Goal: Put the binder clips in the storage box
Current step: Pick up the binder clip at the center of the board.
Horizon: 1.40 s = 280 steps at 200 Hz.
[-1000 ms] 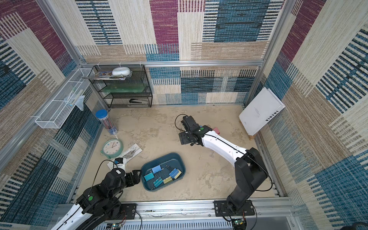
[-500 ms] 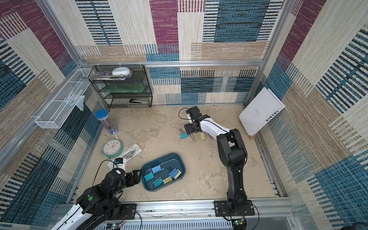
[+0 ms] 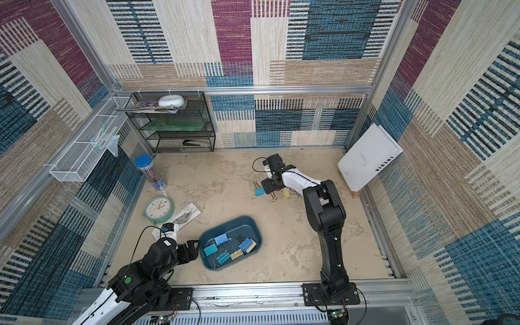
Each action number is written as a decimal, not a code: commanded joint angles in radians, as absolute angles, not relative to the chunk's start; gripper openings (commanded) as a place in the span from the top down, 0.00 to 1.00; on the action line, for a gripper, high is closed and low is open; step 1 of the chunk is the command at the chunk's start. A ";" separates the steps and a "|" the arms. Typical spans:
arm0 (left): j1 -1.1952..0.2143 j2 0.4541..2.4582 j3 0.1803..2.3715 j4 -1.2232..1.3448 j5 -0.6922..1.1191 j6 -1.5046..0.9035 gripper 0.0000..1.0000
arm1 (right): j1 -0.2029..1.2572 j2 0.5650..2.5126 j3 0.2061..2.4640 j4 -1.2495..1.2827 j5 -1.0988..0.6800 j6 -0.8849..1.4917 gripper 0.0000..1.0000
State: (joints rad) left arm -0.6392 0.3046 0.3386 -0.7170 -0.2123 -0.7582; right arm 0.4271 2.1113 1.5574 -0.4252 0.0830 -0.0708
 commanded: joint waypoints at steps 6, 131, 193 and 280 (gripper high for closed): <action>-0.639 0.305 0.336 -0.709 -0.215 -0.753 0.14 | 0.427 2.125 1.557 -0.410 0.088 -0.078 0.16; -0.638 0.301 0.334 -0.707 -0.213 -0.751 0.14 | 0.450 2.150 1.589 -0.424 0.027 -0.064 0.14; -0.639 0.302 0.335 -0.707 -0.217 -0.753 0.14 | 0.443 2.196 1.637 -0.442 0.048 -0.086 0.15; -0.639 0.301 0.336 -0.705 -0.214 -0.750 0.14 | 0.440 2.170 1.616 -0.441 0.051 -0.050 0.45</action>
State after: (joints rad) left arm -0.6392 0.3027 0.3382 -0.7170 -0.2127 -0.7582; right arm 0.4400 2.1956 1.6199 -0.4210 0.0265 -0.0658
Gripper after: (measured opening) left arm 0.864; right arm 0.566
